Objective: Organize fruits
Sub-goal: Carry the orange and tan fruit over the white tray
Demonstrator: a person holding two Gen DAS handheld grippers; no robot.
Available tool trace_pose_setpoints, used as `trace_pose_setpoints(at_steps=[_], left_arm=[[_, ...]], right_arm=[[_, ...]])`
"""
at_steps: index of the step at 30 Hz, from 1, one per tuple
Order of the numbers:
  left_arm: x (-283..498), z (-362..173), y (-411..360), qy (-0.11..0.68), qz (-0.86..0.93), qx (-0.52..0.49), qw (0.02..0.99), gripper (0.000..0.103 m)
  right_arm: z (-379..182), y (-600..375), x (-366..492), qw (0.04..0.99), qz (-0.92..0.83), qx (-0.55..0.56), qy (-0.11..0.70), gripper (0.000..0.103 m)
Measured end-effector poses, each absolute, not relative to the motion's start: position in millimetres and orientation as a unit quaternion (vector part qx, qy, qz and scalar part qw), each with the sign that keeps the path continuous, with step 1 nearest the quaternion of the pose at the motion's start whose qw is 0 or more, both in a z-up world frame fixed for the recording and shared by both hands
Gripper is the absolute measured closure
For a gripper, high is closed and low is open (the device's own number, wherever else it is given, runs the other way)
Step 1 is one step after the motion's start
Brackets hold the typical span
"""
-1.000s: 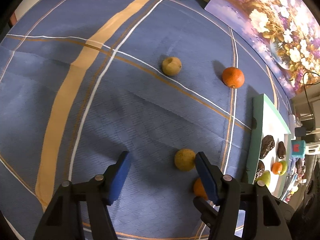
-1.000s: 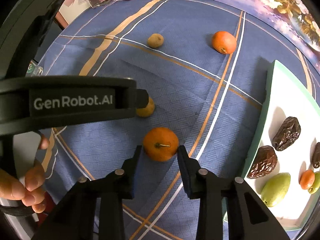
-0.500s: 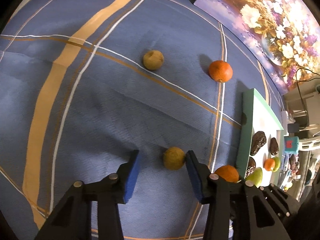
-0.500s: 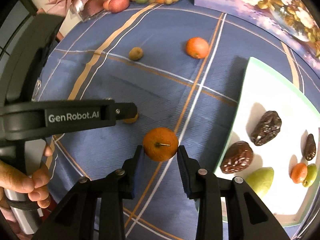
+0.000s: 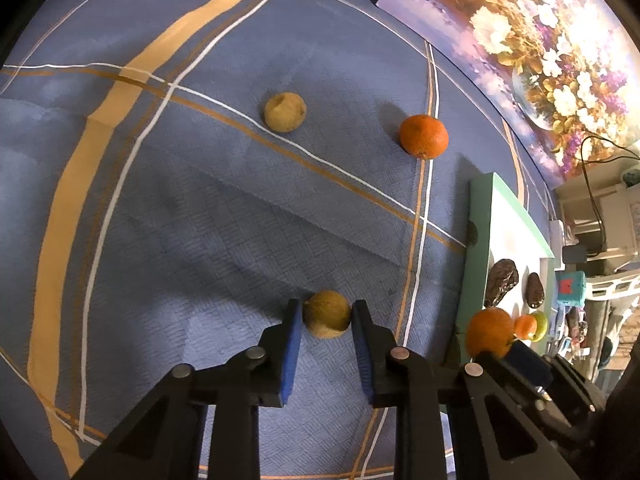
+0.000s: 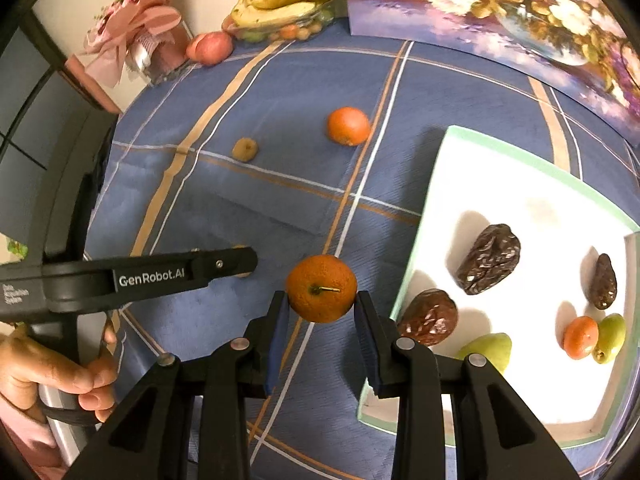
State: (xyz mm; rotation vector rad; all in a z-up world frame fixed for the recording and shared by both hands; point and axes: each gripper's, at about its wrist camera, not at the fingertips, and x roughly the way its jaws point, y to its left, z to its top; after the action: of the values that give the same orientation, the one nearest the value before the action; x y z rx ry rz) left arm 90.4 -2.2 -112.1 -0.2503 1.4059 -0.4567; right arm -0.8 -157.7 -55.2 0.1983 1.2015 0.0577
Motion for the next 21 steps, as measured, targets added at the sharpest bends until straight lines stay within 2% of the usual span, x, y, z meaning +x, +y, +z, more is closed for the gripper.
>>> trace_pose_setpoints(at_steps=[9,21], left_arm=[[82.7,-85.9,-7.5,0.61,-0.222,-0.094,0.755,0.077],[55.2,-59.5,-61.7,0.587,-0.294,-0.036,0.753,0.077]], right_arm=[[-40.1,-206.6,-17.0,0.829,-0.02,0.142,0.54,0.068],[-34.9,-266.4,-41.6,0.823,-0.126,0.164,0.53,0.068]])
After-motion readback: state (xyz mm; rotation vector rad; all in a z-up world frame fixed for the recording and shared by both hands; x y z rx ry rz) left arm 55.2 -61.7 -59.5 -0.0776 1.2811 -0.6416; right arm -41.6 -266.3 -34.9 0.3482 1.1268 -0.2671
